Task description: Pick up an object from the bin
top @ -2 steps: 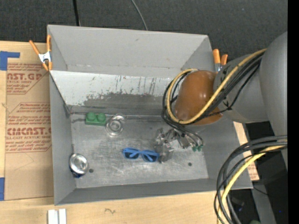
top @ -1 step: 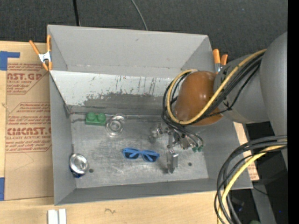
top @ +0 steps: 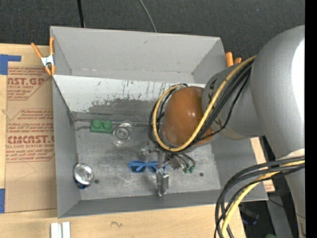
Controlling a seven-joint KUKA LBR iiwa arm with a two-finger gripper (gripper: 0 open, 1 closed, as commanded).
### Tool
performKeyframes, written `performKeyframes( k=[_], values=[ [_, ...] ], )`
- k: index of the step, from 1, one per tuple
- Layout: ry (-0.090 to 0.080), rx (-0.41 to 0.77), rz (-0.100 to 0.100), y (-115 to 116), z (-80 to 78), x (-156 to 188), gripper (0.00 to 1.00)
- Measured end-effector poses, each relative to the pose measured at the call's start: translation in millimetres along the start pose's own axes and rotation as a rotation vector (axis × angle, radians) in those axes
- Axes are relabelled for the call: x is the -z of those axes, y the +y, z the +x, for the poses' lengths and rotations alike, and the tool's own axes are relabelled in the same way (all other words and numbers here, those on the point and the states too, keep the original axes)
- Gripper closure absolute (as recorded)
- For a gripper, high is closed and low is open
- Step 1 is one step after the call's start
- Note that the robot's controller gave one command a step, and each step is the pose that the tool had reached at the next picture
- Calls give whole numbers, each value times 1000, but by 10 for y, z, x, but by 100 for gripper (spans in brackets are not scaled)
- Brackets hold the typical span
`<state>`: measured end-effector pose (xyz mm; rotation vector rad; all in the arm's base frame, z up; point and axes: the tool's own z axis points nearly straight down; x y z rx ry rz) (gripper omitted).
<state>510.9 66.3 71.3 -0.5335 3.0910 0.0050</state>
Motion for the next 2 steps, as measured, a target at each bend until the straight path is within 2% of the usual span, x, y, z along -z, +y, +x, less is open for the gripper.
performKeyframes(
  k=[1,2],
  values=[
    [-1,-5,2,-35,-3,1,100],
    [-6,60,5,9,-5,1974,100]
  ],
)
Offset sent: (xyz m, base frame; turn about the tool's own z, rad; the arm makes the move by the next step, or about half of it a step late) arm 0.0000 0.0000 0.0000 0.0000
